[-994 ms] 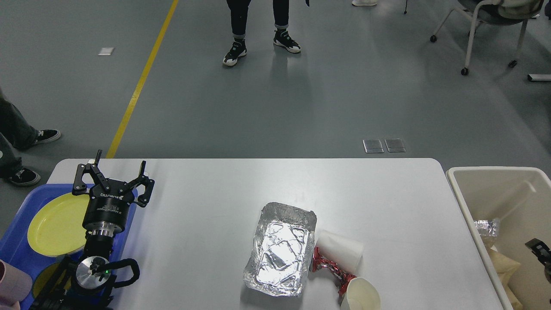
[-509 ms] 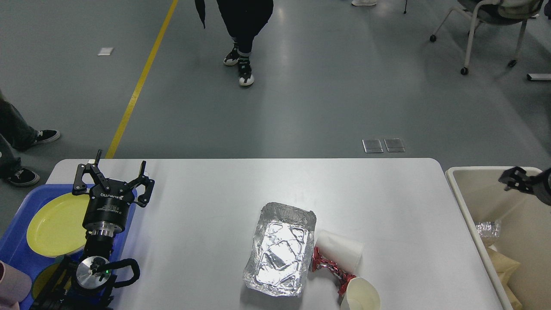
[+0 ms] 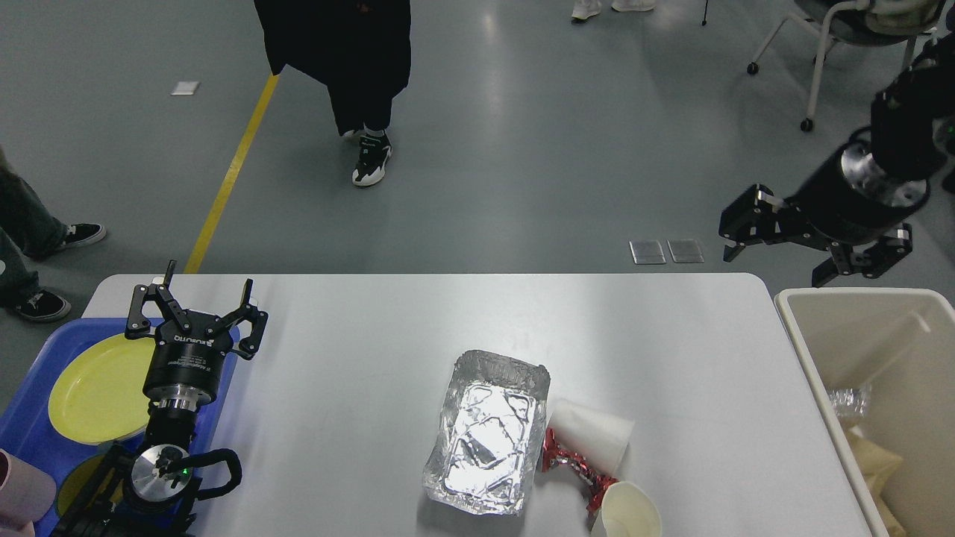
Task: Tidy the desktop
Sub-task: 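Raise the right gripper out of the bin toward the table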
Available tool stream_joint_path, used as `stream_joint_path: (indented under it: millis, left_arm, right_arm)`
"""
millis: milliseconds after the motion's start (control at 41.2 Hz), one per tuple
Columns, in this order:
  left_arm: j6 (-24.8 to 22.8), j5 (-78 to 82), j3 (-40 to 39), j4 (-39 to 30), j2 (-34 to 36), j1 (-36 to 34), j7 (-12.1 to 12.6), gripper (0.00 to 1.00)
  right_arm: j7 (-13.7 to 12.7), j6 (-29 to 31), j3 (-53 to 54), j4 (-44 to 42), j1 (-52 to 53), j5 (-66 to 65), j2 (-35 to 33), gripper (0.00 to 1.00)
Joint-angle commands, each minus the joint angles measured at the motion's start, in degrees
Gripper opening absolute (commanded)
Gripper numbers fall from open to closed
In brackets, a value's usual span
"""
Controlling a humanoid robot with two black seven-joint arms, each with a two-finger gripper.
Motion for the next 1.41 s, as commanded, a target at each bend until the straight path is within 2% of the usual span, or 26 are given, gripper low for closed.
stream_joint_path:
  millis: [0,340,994,1382]
  left_arm:
    - [0.0,0.0,0.0,0.0,0.0,-0.1,0.0,0.96]
    - [0.0,0.0,0.0,0.0,0.0,-0.1,0.1,0.96]
    - [0.0,0.1,0.0,0.0,0.0,-0.1,0.2,0.96]
    - [0.0,0.0,0.0,0.0,0.0,-0.1,0.1,0.96]
  right_arm:
    - [-0.1,0.1,3.9,7.9,6.2,-0.1,1.0,1.00]
    - [0.6,-0.4,4.9,8.6,6.5,-0.1,7.8,1.00]
    - [0.6,-0.6,6.3,8.4,5.6,0.7,10.0,1.00]
    - [0.3,-1.0,10.6,5.2,1.8,0.6,11.3,1.00]
